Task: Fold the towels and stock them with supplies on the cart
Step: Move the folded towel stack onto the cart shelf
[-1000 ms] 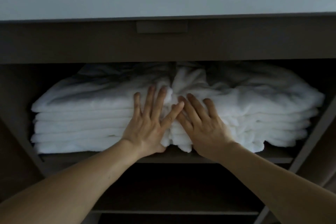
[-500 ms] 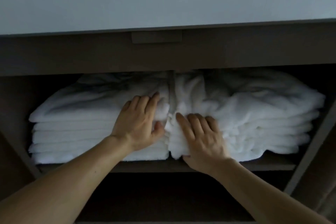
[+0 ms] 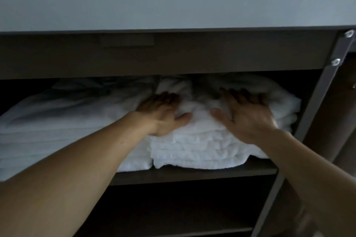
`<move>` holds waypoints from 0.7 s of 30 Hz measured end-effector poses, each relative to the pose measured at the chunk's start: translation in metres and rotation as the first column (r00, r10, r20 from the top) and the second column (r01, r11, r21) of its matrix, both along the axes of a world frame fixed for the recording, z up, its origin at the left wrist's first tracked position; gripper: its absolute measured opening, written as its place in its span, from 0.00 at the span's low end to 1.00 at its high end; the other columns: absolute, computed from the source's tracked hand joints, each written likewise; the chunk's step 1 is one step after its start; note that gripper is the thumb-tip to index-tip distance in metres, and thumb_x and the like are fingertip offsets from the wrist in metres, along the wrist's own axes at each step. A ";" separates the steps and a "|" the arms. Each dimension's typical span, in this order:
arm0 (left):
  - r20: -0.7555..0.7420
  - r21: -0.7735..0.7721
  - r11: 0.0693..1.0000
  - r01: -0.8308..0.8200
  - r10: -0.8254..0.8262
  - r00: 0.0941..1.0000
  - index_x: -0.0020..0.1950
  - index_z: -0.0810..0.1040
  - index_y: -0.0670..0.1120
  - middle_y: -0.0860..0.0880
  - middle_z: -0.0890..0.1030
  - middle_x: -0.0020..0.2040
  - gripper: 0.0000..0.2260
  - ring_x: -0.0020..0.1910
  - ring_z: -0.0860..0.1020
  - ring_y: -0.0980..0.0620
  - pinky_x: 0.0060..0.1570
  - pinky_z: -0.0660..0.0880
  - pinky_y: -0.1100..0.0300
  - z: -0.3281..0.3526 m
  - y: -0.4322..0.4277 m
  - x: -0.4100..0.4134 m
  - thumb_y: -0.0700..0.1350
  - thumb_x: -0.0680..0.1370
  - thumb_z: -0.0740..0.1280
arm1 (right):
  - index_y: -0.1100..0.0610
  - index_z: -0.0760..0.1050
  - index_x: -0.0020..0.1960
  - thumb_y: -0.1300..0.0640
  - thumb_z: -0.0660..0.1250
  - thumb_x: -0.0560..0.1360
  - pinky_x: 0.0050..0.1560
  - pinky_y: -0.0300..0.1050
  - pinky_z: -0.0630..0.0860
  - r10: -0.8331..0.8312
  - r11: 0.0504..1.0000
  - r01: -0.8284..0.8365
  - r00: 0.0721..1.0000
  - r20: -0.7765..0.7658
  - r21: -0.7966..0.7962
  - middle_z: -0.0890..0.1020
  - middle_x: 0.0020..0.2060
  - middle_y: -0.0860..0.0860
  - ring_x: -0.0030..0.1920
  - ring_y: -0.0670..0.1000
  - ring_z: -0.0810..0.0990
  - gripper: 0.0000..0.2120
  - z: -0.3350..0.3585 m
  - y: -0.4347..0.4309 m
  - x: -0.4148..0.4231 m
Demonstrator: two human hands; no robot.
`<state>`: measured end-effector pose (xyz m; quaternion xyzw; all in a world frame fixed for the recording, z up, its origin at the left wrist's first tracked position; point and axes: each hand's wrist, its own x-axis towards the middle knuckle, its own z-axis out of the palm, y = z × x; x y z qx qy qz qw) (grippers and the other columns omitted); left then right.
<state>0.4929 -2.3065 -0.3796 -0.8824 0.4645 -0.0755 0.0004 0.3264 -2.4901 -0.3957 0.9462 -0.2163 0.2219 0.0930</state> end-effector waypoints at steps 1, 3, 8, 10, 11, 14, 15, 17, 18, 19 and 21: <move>-0.027 0.010 0.999 -0.034 0.035 0.999 0.81 0.50 0.51 0.50 0.56 0.81 0.43 0.78 0.58 0.48 0.73 0.59 0.53 -0.001 0.004 0.001 0.76 0.73 0.43 | 0.50 0.58 0.78 0.25 0.27 0.70 0.74 0.62 0.56 -0.076 0.996 0.080 0.990 -0.119 0.029 0.66 0.76 0.54 0.76 0.58 0.63 0.48 -0.005 -0.011 -0.003; -0.091 0.047 0.995 -0.090 0.094 0.991 0.81 0.50 0.50 0.49 0.56 0.81 0.46 0.77 0.61 0.47 0.71 0.62 0.54 -0.002 0.009 0.003 0.78 0.71 0.41 | 0.56 0.54 0.79 0.23 0.21 0.65 0.75 0.60 0.55 -0.124 0.986 0.143 0.973 -0.194 0.089 0.62 0.78 0.55 0.77 0.57 0.59 0.58 -0.018 -0.014 -0.008; -0.020 0.142 0.979 -0.144 0.148 0.989 0.72 0.69 0.49 0.48 0.72 0.71 0.45 0.64 0.73 0.46 0.55 0.67 0.55 -0.003 0.012 0.000 0.78 0.70 0.40 | 0.64 0.62 0.76 0.24 0.20 0.64 0.72 0.59 0.63 -0.150 0.982 0.159 0.985 -0.083 0.103 0.67 0.74 0.64 0.74 0.61 0.67 0.63 -0.031 -0.001 -0.013; 0.060 0.102 0.987 -0.122 0.116 0.991 0.59 0.76 0.53 0.47 0.78 0.62 0.38 0.52 0.75 0.46 0.50 0.67 0.52 0.006 0.004 -0.002 0.76 0.71 0.40 | 0.51 0.63 0.74 0.24 0.23 0.68 0.70 0.57 0.66 -0.084 0.990 0.093 0.993 -0.087 0.110 0.71 0.71 0.61 0.71 0.60 0.70 0.52 -0.015 -0.010 -0.014; 0.109 0.013 0.995 -0.103 0.101 0.989 0.59 0.77 0.55 0.47 0.80 0.61 0.35 0.52 0.76 0.45 0.51 0.69 0.50 0.013 -0.002 0.000 0.74 0.73 0.42 | 0.46 0.64 0.72 0.25 0.28 0.71 0.70 0.57 0.67 -0.055 0.990 0.065 0.995 -0.078 0.127 0.72 0.70 0.59 0.70 0.60 0.70 0.44 -0.004 -0.017 -0.011; 0.238 -0.149 0.989 -0.008 0.044 0.970 0.70 0.68 0.62 0.48 0.74 0.71 0.30 0.67 0.73 0.44 0.67 0.67 0.49 0.026 -0.026 0.013 0.69 0.74 0.43 | 0.44 0.60 0.78 0.30 0.38 0.78 0.74 0.56 0.58 -0.079 0.992 0.082 0.996 -0.029 0.097 0.63 0.78 0.52 0.75 0.58 0.62 0.35 0.026 -0.045 0.003; 0.217 -0.113 0.994 -0.004 0.029 0.976 0.74 0.63 0.63 0.49 0.69 0.74 0.32 0.72 0.68 0.44 0.71 0.64 0.48 0.024 -0.031 0.017 0.70 0.72 0.43 | 0.43 0.56 0.79 0.30 0.39 0.78 0.76 0.55 0.54 -0.091 0.991 0.097 0.994 -0.067 0.090 0.59 0.79 0.50 0.77 0.56 0.58 0.34 0.028 -0.053 0.005; 0.104 -0.044 0.996 -0.081 0.085 0.991 0.77 0.57 0.58 0.49 0.61 0.78 0.36 0.76 0.59 0.43 0.74 0.58 0.45 0.010 -0.034 0.024 0.72 0.72 0.44 | 0.43 0.49 0.81 0.28 0.36 0.76 0.78 0.54 0.46 -0.136 0.983 0.159 0.969 -0.206 0.096 0.51 0.81 0.49 0.80 0.56 0.48 0.37 0.020 -0.066 0.008; 0.040 -0.009 0.990 -0.138 0.138 0.990 0.78 0.55 0.56 0.49 0.59 0.79 0.38 0.77 0.56 0.43 0.74 0.56 0.43 0.001 -0.032 0.026 0.73 0.73 0.43 | 0.43 0.46 0.81 0.26 0.34 0.74 0.78 0.55 0.43 -0.166 0.974 0.198 0.955 -0.245 0.112 0.48 0.81 0.49 0.80 0.57 0.45 0.39 0.013 -0.070 0.009; -0.027 0.021 0.982 -0.188 0.188 0.982 0.80 0.53 0.53 0.49 0.56 0.80 0.41 0.79 0.53 0.42 0.73 0.55 0.41 -0.005 -0.029 0.029 0.75 0.72 0.42 | 0.43 0.45 0.81 0.24 0.33 0.73 0.78 0.55 0.42 -0.185 0.966 0.224 0.949 -0.255 0.132 0.46 0.81 0.49 0.80 0.57 0.43 0.42 0.007 -0.073 0.009; -0.118 0.056 0.970 -0.236 0.241 0.963 0.81 0.50 0.51 0.51 0.52 0.81 0.46 0.79 0.51 0.40 0.73 0.55 0.41 -0.008 -0.024 0.029 0.77 0.69 0.40 | 0.44 0.44 0.81 0.21 0.30 0.69 0.78 0.57 0.45 -0.179 0.955 0.226 0.955 -0.236 0.191 0.45 0.81 0.48 0.80 0.58 0.44 0.47 0.001 -0.076 0.011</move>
